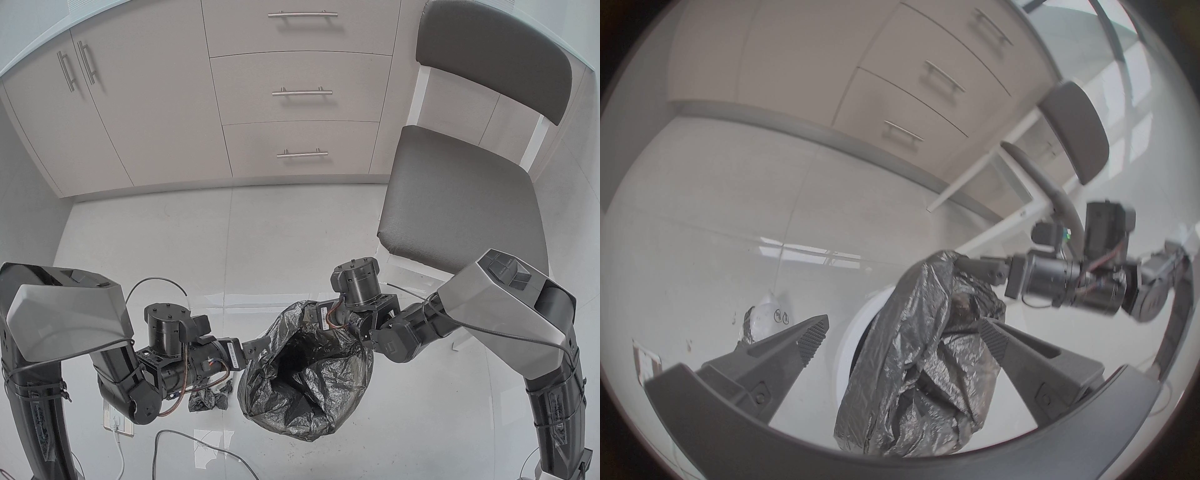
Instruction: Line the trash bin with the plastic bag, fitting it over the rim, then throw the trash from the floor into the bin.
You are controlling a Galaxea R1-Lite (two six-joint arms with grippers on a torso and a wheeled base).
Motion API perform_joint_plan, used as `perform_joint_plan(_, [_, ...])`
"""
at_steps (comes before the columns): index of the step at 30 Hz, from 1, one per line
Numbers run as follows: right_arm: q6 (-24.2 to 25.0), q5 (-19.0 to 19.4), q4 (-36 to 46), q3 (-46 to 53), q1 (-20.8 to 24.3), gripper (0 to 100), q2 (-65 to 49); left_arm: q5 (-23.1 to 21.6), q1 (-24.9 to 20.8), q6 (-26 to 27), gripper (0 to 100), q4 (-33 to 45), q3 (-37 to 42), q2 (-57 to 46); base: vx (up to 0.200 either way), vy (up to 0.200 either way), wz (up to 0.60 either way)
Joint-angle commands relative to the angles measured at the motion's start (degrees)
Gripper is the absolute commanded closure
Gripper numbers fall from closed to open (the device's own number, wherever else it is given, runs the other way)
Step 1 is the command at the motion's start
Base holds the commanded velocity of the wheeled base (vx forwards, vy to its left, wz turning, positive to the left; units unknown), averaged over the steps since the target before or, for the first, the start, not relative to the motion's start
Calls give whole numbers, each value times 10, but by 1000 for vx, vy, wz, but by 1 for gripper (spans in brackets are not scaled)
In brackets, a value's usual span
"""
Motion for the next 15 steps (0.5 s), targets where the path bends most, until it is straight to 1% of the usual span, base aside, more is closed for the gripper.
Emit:
perform_joint_plan(1, [1,0,0,3,2,0,-8,0,-26,73,0,1,-3,46,0,0,0])
perform_joint_plan(3, [3,-1,0,7,2,0,-15,3,-31,103,0,3,-6,71,0,0,0])
perform_joint_plan(5, [3,-1,-1,11,1,0,-20,10,-31,119,0,5,-14,86,0,0,0])
perform_joint_plan(6, [4,-1,-4,18,2,0,-26,37,-28,138,0,6,-29,106,0,0,0])
perform_joint_plan(7, [4,-1,-7,24,2,0,-30,59,-26,145,0,8,-41,120,0,0,0])
perform_joint_plan(8, [4,-1,-7,30,3,0,-35,76,-25,148,0,8,-54,132,0,0,0])
perform_joint_plan(9, [5,-1,-7,33,3,0,-38,83,-25,149,0,8,-60,139,0,0,0])
perform_joint_plan(14, [6,-1,-7,37,3,0,-48,94,-23,148,0,8,-63,139,0,0,0])
perform_joint_plan(15, [6,-1,-7,38,3,0,-48,102,-21,148,0,8,-63,138,0,0,0])
